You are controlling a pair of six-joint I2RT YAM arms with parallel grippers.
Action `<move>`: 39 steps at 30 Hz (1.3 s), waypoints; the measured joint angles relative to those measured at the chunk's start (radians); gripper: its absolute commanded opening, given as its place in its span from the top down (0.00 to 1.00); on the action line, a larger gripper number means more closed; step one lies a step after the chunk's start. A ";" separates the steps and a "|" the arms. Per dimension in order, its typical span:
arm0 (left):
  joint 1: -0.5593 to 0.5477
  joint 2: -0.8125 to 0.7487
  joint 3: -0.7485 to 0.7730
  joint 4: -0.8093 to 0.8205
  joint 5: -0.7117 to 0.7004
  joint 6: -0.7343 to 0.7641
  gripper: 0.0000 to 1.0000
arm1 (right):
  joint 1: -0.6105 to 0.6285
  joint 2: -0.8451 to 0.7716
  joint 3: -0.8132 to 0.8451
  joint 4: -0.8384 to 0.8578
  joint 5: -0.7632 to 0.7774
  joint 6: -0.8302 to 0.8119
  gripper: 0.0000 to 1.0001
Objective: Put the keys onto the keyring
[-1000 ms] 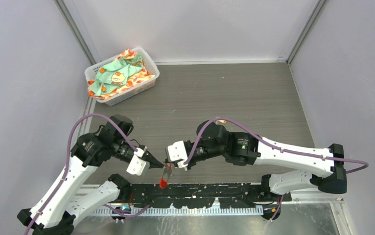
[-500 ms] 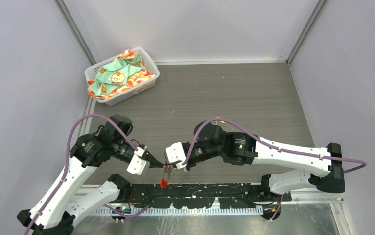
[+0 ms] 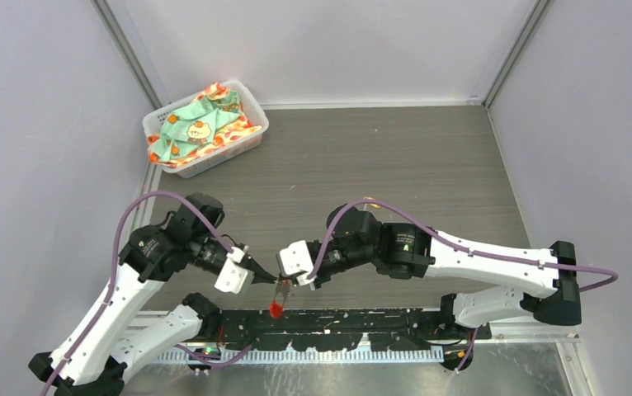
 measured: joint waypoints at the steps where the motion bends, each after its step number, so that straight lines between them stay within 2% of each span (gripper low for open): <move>1: 0.000 0.000 -0.001 0.000 0.000 0.000 1.00 | 0.000 0.000 0.000 0.000 -0.002 0.000 0.99; 39: -0.001 -0.009 -0.024 0.048 -0.008 -0.087 1.00 | 0.007 -0.005 0.000 -0.025 -0.023 -0.004 0.99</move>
